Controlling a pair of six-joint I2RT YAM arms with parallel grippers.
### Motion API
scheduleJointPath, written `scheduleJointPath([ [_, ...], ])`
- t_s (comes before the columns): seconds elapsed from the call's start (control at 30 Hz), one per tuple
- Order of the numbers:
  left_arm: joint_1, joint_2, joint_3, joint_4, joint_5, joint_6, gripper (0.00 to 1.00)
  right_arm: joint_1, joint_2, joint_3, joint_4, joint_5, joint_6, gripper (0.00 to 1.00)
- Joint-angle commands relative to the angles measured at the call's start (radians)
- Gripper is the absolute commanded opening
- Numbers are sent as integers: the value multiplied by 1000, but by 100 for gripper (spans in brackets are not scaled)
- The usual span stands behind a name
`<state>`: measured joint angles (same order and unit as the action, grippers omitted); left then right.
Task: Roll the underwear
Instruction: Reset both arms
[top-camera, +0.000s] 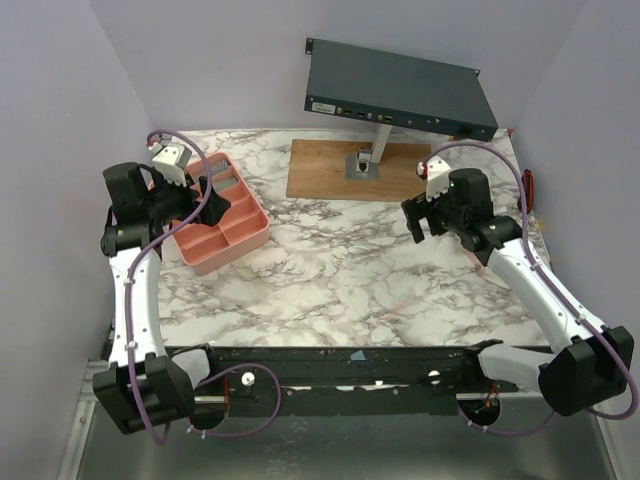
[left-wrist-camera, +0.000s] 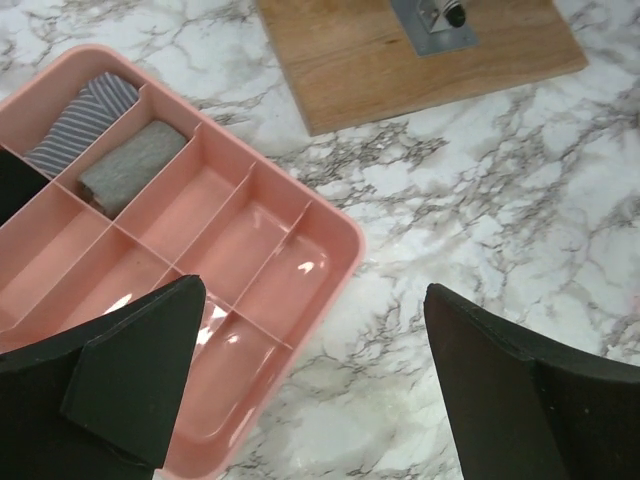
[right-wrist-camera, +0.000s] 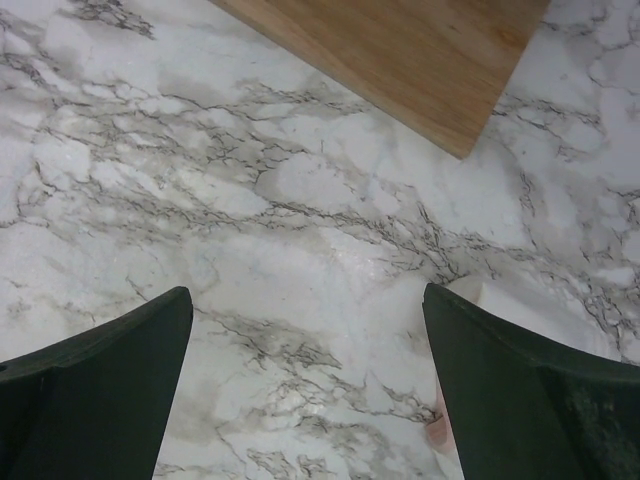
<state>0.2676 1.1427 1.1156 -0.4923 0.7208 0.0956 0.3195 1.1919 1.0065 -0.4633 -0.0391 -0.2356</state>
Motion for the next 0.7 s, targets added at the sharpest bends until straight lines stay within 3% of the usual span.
scheduleJointPath([
  [0.0, -5, -127, -73, 78, 118, -91, 99, -6, -50, -18, 12, 76, 75, 100],
  [0.3, -138, -389, -248, 130, -139, 2, 99, -8, -180, -71, 96, 147, 156, 100],
  [0.67, -166, -546, -401, 271, -236, -89, 99, -10, -323, -264, 242, 165, 150, 100],
])
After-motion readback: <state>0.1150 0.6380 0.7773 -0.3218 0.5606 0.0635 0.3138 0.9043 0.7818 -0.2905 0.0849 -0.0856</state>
